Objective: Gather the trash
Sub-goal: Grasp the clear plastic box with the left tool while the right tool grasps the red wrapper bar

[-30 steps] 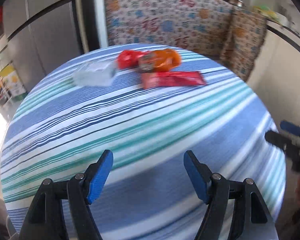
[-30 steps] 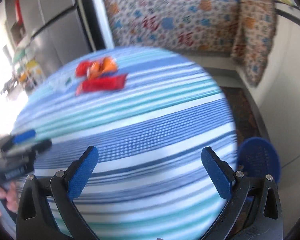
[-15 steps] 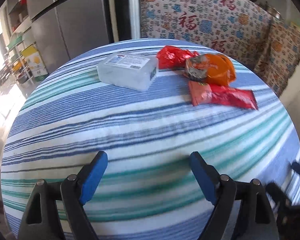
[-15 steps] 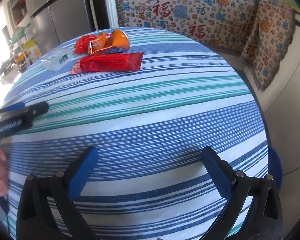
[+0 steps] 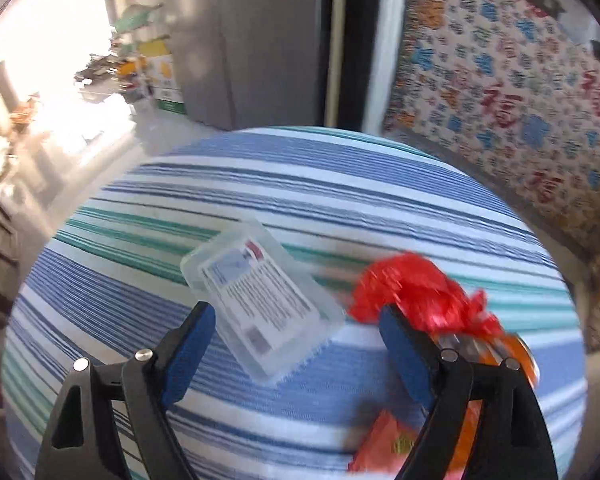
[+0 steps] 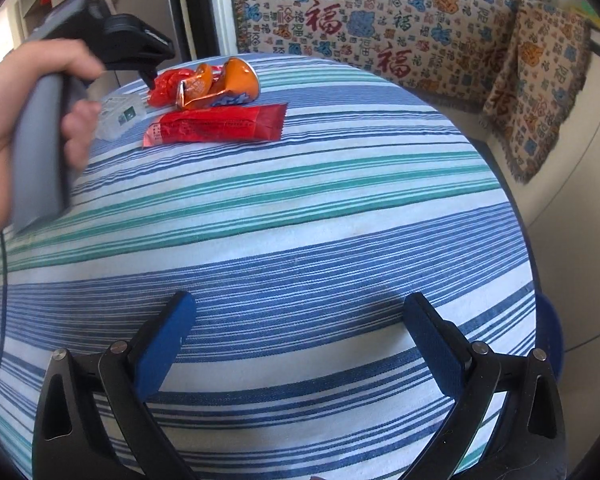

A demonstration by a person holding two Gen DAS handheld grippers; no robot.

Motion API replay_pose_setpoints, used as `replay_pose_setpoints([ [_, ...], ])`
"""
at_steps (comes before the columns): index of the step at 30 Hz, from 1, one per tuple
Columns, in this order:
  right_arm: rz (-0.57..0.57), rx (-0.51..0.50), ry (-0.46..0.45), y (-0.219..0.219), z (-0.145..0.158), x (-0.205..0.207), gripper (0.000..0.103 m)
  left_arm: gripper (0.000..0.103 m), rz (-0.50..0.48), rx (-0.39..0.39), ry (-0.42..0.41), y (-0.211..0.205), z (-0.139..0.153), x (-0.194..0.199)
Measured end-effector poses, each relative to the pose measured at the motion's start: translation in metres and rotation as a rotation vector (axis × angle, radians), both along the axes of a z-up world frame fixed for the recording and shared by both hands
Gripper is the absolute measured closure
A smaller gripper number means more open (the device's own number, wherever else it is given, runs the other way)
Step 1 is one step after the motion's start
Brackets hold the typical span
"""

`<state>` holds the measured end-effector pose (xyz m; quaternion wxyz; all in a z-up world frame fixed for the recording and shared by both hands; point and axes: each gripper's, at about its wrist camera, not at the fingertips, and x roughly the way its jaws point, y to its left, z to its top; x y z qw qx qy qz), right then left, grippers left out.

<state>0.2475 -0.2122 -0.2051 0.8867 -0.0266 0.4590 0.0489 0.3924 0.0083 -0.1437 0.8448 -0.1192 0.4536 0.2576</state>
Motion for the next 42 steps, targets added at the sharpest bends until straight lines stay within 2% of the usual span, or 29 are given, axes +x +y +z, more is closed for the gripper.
replay_pose_setpoints([
  [4,0.000,0.001,0.000,0.000,0.000,0.000,0.000,0.017,0.068,0.051,0.005,0.000,-0.004,0.011],
  [10,0.000,0.000,-0.001,0.001,0.000,0.000,0.000,0.016,0.093,0.083,-0.007,0.010,-0.007,-0.001],
  [17,0.000,0.000,-0.001,0.001,-0.001,0.001,0.000,0.016,0.117,0.010,0.042,0.019,-0.027,-0.005],
  [19,0.000,0.000,-0.001,0.001,-0.001,0.001,0.000,0.019,0.080,0.004,0.018,0.022,-0.027,-0.009],
  [20,0.000,0.000,-0.001,0.001,-0.001,0.001,0.000,0.028,0.057,0.008,0.003,0.024,-0.027,-0.014],
  [23,0.000,-0.001,-0.002,0.001,-0.001,0.001,0.000,0.030,-0.033,0.056,-0.053,0.030,-0.024,-0.034],
  [29,-0.001,0.001,-0.002,0.002,-0.001,0.000,0.000,0.030,-0.291,0.118,-0.053,0.036,-0.026,-0.090],
  [33,0.005,0.012,-0.004,0.001,0.000,0.000,0.000,0.030,-0.510,0.030,-0.048,0.041,-0.023,-0.142],
  [36,0.032,0.061,-0.012,-0.003,0.002,0.003,0.000,0.030,-0.619,-0.032,-0.041,0.047,-0.023,-0.168],
  [39,0.075,0.188,-0.003,-0.013,0.009,0.027,0.000,0.030,-0.650,-0.029,-0.052,0.055,-0.027,-0.183],
  [42,0.093,0.268,-0.009,-0.020,0.020,0.060,0.001,0.030,-0.650,-0.077,-0.084,0.062,-0.025,-0.183],
])
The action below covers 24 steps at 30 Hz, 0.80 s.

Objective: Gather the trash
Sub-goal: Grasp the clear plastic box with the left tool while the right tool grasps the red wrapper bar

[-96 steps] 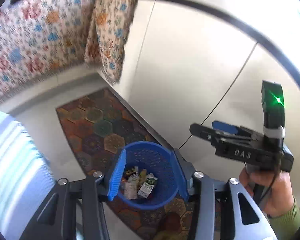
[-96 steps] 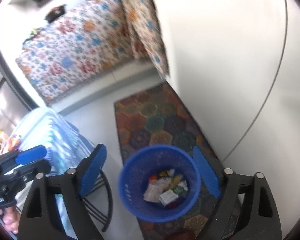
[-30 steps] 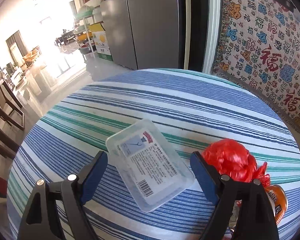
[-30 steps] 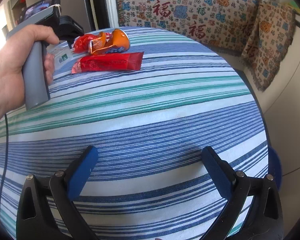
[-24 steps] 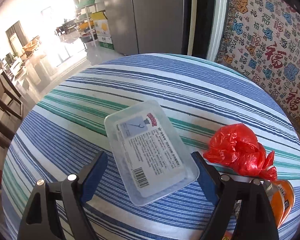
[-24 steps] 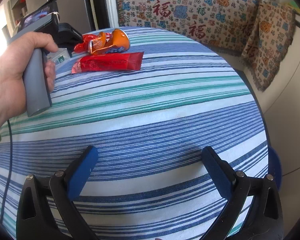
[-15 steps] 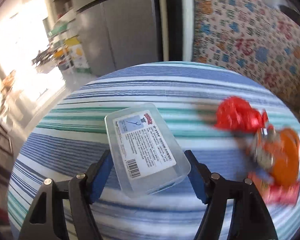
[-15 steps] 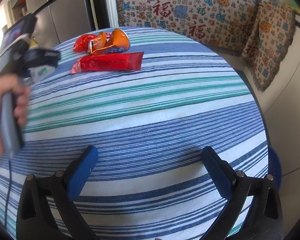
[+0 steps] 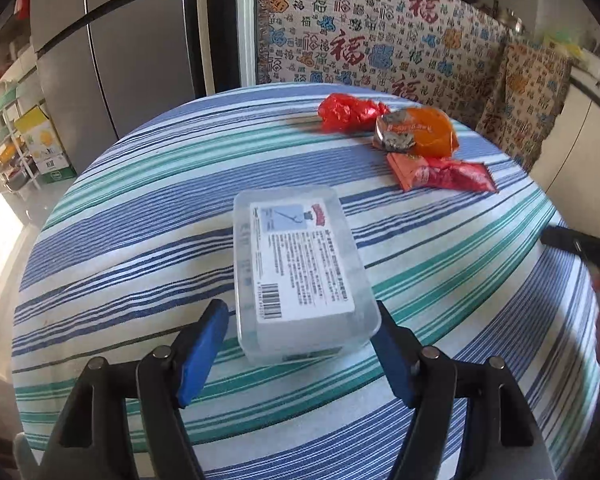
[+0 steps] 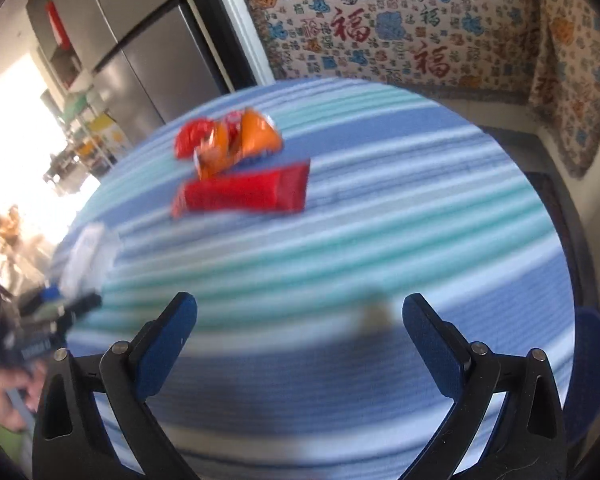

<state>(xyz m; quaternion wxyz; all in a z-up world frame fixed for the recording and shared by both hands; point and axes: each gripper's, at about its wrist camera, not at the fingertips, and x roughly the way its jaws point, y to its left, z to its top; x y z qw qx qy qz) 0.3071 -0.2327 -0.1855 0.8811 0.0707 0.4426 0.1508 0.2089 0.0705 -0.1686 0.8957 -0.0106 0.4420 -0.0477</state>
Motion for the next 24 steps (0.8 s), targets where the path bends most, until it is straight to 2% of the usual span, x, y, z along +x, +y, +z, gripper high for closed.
replay_pose_setpoints([
  [3,0.061,0.022,0.019,0.005,0.007,0.039,0.001,0.030,-0.007,-0.046,0.003,0.000,-0.002,0.002],
  [4,0.092,0.028,0.042,0.009,0.006,0.052,0.003,0.030,-0.007,-0.058,0.004,0.001,-0.002,0.003],
  [6,0.124,0.027,0.080,0.015,-0.001,0.070,0.016,0.030,-0.007,-0.082,0.001,0.003,-0.001,0.001],
  [7,0.142,0.035,0.105,0.019,-0.006,0.078,0.030,0.030,-0.008,-0.091,0.001,0.004,-0.001,0.001],
  [8,0.156,0.040,0.118,0.021,-0.009,0.081,0.053,0.030,-0.010,-0.096,0.001,0.004,-0.001,0.001],
  [9,0.175,0.037,0.123,0.024,-0.012,0.081,0.067,0.030,-0.013,-0.099,0.001,0.005,-0.001,0.001],
  [10,0.190,0.021,0.120,0.028,-0.012,0.077,0.088,0.030,-0.014,-0.095,0.002,0.006,-0.001,0.000],
  [13,0.238,0.002,0.124,0.038,-0.011,0.051,0.095,0.030,-0.010,-0.059,0.006,0.006,0.000,-0.002],
  [19,0.383,-0.025,0.171,0.062,-0.013,-0.024,0.095,0.030,-0.017,0.002,0.014,-0.001,-0.001,-0.001],
  [21,0.415,-0.064,0.143,0.070,-0.005,-0.033,0.078,0.030,-0.020,0.012,0.015,-0.002,-0.002,-0.001],
  [22,0.407,-0.082,0.105,0.071,0.004,-0.030,0.048,0.030,-0.021,0.015,0.015,-0.002,-0.002,-0.001],
  [23,0.388,-0.102,0.062,0.071,0.011,-0.024,0.032,0.030,-0.022,0.015,0.015,-0.002,-0.002,-0.001],
  [24,0.364,-0.126,0.014,0.071,0.018,-0.019,0.032,0.030,-0.022,0.013,0.015,-0.001,-0.002,-0.001],
])
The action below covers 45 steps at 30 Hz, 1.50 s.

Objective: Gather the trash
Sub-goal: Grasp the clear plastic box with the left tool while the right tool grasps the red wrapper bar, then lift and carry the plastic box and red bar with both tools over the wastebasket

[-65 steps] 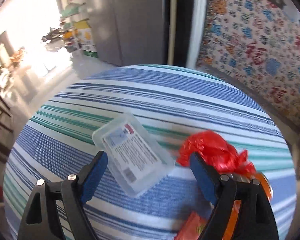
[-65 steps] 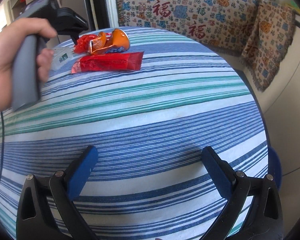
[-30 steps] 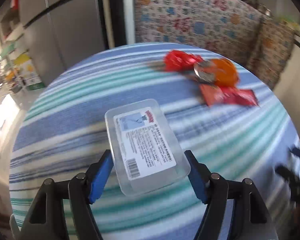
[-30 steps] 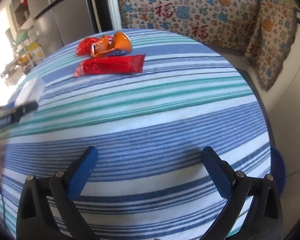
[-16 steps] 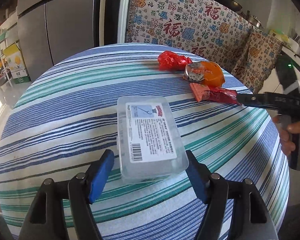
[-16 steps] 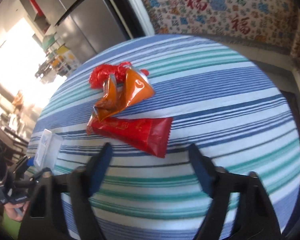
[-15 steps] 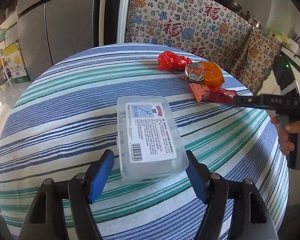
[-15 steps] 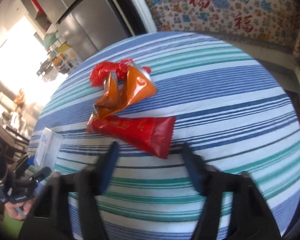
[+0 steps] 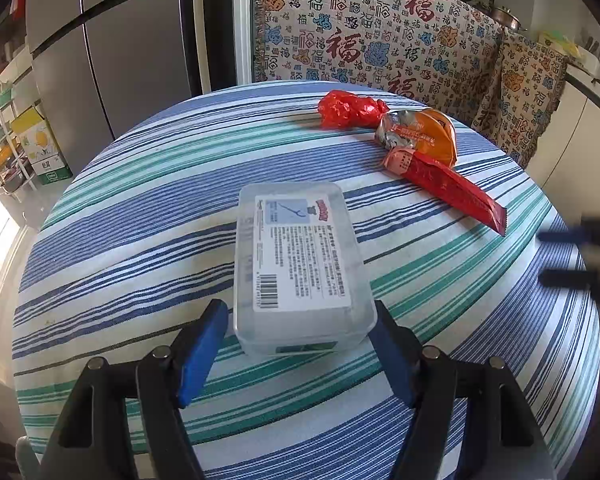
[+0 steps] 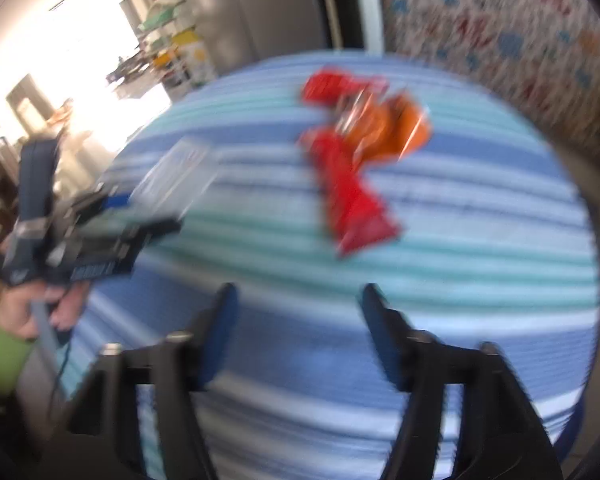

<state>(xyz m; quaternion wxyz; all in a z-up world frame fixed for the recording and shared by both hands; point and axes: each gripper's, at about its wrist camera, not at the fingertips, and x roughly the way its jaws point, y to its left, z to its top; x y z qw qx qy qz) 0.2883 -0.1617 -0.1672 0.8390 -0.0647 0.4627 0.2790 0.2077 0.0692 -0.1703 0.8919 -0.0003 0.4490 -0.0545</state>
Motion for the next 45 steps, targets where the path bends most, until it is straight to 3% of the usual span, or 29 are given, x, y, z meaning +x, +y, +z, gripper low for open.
replay_pose_setpoints([
  [2,-0.013,-0.040,-0.052,0.005,0.006,0.024,0.032,0.030,0.001,-0.007,0.000,0.002,0.000,0.000],
  [7,0.022,-0.112,0.039,0.029,-0.021,0.071,0.035,0.030,0.002,0.007,0.001,0.001,0.000,0.002],
  [9,0.039,-0.145,0.082,0.035,-0.034,0.076,0.048,0.030,0.000,0.022,0.003,-0.001,-0.001,0.002],
  [11,0.033,-0.162,0.045,0.033,-0.033,0.069,0.073,0.029,-0.002,0.034,0.004,-0.002,-0.001,0.002],
  [15,-0.012,-0.108,0.086,0.016,-0.030,0.037,0.075,0.029,-0.004,0.044,0.005,-0.003,-0.002,0.002],
  [19,-0.178,-0.163,0.038,-0.016,-0.030,-0.028,0.075,0.028,-0.008,0.048,0.007,-0.004,-0.002,0.000],
  [24,-0.329,-0.202,-0.043,-0.033,-0.033,-0.061,0.069,0.026,-0.016,0.053,0.010,-0.004,-0.002,-0.001],
  [25,-0.329,-0.198,-0.050,-0.031,-0.033,-0.063,0.065,0.024,-0.018,0.058,0.011,-0.004,-0.002,-0.001],
  [26,-0.323,-0.187,-0.047,-0.032,-0.033,-0.062,0.050,0.024,-0.020,0.057,0.011,-0.002,-0.002,-0.003],
  [28,-0.300,-0.146,-0.016,-0.031,-0.034,-0.061,0.033,0.024,-0.023,0.056,0.013,0.001,-0.002,-0.005],
  [33,-0.235,-0.162,0.047,-0.032,-0.028,-0.062,0.028,0.025,-0.055,0.041,0.045,0.014,0.002,-0.013],
  [39,-0.212,-0.107,0.116,-0.045,-0.007,-0.042,0.028,0.026,-0.125,-0.163,0.026,0.028,0.026,-0.016],
  [45,-0.184,-0.152,0.181,-0.045,0.000,-0.015,0.031,0.026,-0.121,-0.121,0.107,0.011,0.018,0.017],
])
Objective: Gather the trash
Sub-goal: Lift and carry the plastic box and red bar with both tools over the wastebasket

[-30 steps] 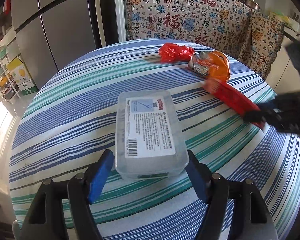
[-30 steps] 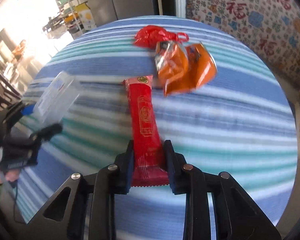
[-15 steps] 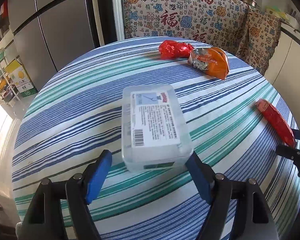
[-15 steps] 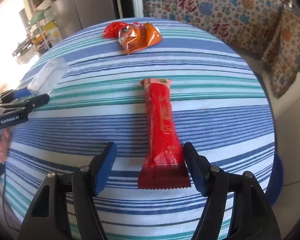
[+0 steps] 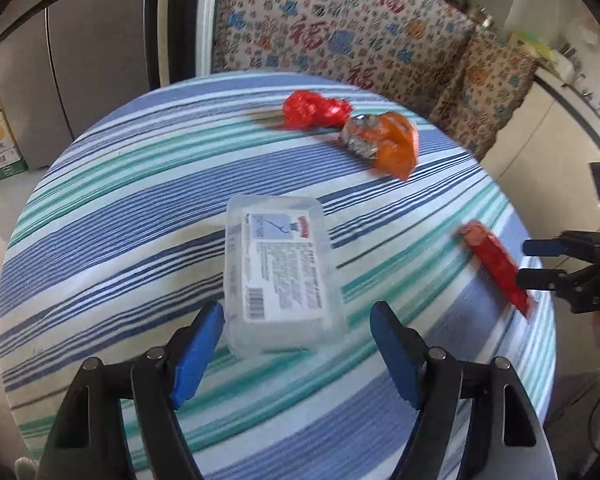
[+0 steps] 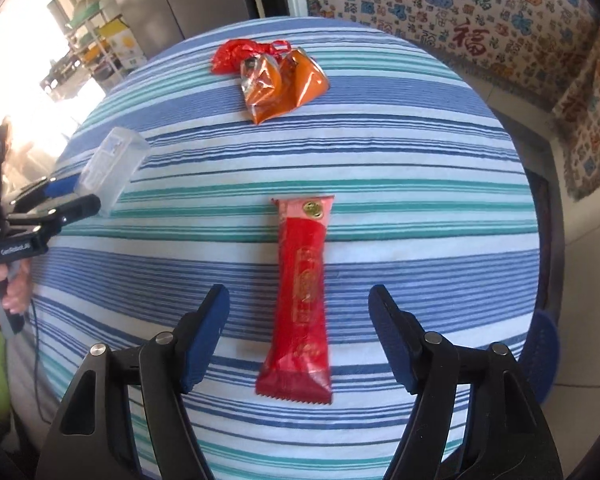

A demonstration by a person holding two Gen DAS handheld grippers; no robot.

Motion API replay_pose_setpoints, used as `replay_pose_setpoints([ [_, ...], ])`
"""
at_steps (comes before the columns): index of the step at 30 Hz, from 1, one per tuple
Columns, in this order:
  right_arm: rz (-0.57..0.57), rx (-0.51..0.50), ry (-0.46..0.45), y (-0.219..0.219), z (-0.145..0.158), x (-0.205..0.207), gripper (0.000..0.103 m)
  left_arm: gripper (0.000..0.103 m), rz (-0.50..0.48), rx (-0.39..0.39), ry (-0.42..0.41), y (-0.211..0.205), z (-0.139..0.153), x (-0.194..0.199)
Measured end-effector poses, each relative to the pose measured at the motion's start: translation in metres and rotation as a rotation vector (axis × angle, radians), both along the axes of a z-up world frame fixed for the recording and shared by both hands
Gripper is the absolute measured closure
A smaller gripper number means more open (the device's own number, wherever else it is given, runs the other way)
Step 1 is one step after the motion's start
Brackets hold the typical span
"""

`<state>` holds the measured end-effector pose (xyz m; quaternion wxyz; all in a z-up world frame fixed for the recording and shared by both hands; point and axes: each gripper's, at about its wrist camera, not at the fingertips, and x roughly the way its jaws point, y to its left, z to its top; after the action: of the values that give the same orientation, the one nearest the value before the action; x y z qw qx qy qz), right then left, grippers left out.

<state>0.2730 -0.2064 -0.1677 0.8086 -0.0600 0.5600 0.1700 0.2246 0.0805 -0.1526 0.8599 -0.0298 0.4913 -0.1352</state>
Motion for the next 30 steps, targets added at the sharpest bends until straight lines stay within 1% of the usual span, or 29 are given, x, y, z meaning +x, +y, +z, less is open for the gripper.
replay_pose_setpoints([
  [3,0.002,-0.001,0.020,0.003,-0.001,0.004,0.034,0.026,0.006,0.002,0.043,0.000,-0.009,0.013],
  [4,0.005,0.004,0.037,0.005,-0.003,0.006,0.035,0.026,0.001,0.017,0.042,-0.003,-0.008,0.015],
  [6,0.007,-0.011,0.052,0.007,-0.008,0.012,0.043,0.026,-0.018,0.047,0.043,-0.009,-0.007,0.018],
  [7,0.009,-0.024,0.059,0.009,-0.011,0.014,0.053,0.026,-0.023,0.059,0.040,-0.011,-0.006,0.020],
  [8,0.011,-0.032,0.064,0.011,-0.013,0.015,0.071,0.026,-0.028,0.075,0.035,-0.014,-0.004,0.023],
  [9,0.012,-0.039,0.071,0.014,-0.015,0.017,0.083,0.026,-0.033,0.085,0.030,-0.015,-0.002,0.024],
  [10,0.014,-0.035,0.074,0.014,-0.016,0.017,0.087,0.026,-0.040,0.096,0.025,-0.016,-0.001,0.024],
  [11,0.006,-0.028,0.067,0.013,-0.013,0.016,0.090,0.036,-0.045,0.108,0.019,-0.017,0.001,0.025],
  [12,0.001,-0.032,0.054,0.013,-0.010,0.014,0.091,0.041,-0.048,0.124,0.009,-0.018,0.003,0.024],
  [17,-0.023,0.015,-0.005,0.005,0.006,0.003,0.092,0.042,-0.054,0.120,-0.012,-0.018,0.004,0.022],
  [21,-0.047,0.055,-0.024,-0.005,0.014,-0.005,0.093,0.042,-0.056,0.084,-0.026,-0.025,0.011,0.013],
  [25,-0.081,0.083,-0.040,-0.018,0.020,-0.008,0.093,0.042,-0.091,0.061,-0.045,-0.046,0.023,0.007],
  [30,-0.125,0.120,-0.046,-0.039,0.024,-0.011,0.093,0.042,-0.146,-0.002,-0.057,-0.083,0.038,0.001],
])
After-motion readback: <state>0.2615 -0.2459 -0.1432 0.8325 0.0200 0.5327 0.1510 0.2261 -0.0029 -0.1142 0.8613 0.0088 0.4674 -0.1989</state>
